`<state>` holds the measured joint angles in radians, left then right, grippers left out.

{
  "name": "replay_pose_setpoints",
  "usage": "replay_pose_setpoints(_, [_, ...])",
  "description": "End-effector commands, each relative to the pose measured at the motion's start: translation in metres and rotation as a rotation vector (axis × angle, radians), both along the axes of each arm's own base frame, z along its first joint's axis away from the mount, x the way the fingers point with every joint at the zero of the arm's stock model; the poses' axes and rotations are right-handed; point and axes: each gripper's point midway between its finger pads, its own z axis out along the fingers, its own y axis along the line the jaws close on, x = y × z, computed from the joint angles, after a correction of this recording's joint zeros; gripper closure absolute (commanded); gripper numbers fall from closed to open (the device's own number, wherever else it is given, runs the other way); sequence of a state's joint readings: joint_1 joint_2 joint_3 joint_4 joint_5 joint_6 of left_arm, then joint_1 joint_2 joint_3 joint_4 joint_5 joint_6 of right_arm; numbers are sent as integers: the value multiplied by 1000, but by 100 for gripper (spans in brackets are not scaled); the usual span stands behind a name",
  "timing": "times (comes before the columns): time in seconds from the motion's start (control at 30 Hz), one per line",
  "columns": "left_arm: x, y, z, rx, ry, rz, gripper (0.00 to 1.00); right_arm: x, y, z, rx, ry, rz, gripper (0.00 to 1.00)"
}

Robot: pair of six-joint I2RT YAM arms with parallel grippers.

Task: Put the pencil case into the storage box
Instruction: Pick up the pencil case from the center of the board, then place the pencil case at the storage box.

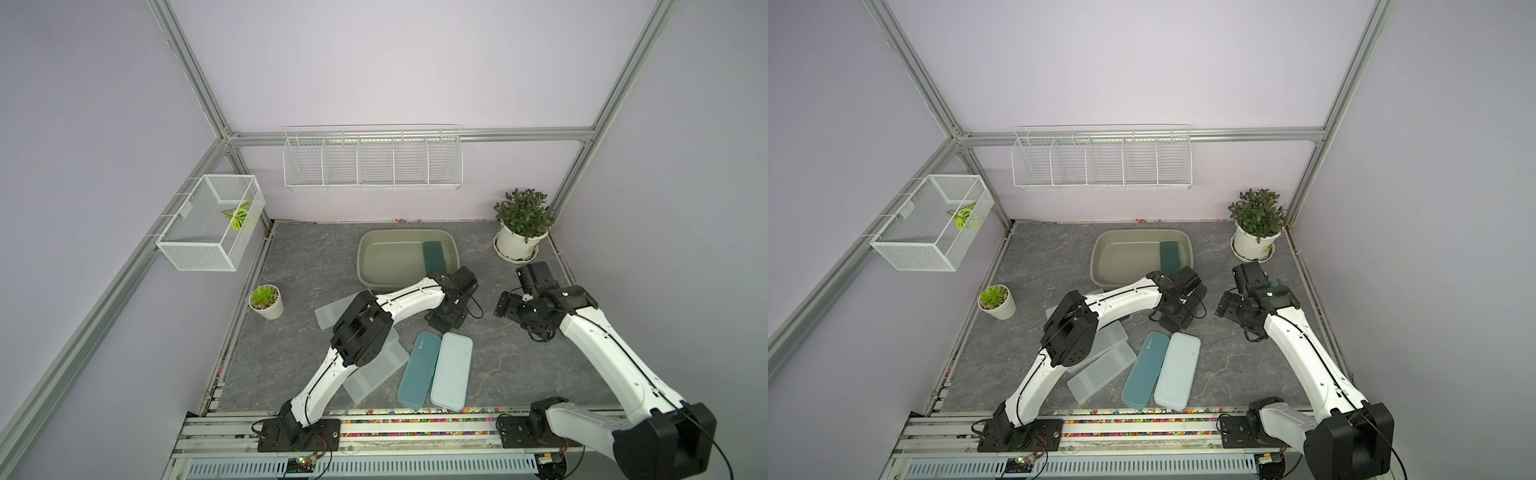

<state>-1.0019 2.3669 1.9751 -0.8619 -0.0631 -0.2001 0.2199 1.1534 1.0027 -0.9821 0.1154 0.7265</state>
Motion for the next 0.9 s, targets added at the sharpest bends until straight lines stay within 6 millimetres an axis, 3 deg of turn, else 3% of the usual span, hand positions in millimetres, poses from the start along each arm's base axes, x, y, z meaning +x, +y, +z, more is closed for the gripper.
replay_pose_setpoints(0.0, [-2,-13,-4,3,-15,-59,17,-10,-9,-4,-24,17,-36,2])
replay_pose_setpoints(0.23, [-9,-30,3,-17,-39,-108,38,-10,-14,-2,-30,2,-57,2])
replay_pose_setpoints(0.4, [-5,-46,32,-79,-77,-130,53,-8,-19,8,-35,-43,-88,3])
replay_pose_setpoints(0.67, [1,-69,129,-266,-160,-144,55,-1,-27,26,-39,-143,-148,4])
replay_pose_setpoints(0.77, [16,-56,165,-294,-230,-73,55,3,-26,31,-32,-163,-150,4])
replay_pose_setpoints(0.87, [46,-32,194,-319,-298,17,56,6,-23,31,-20,-156,-145,4])
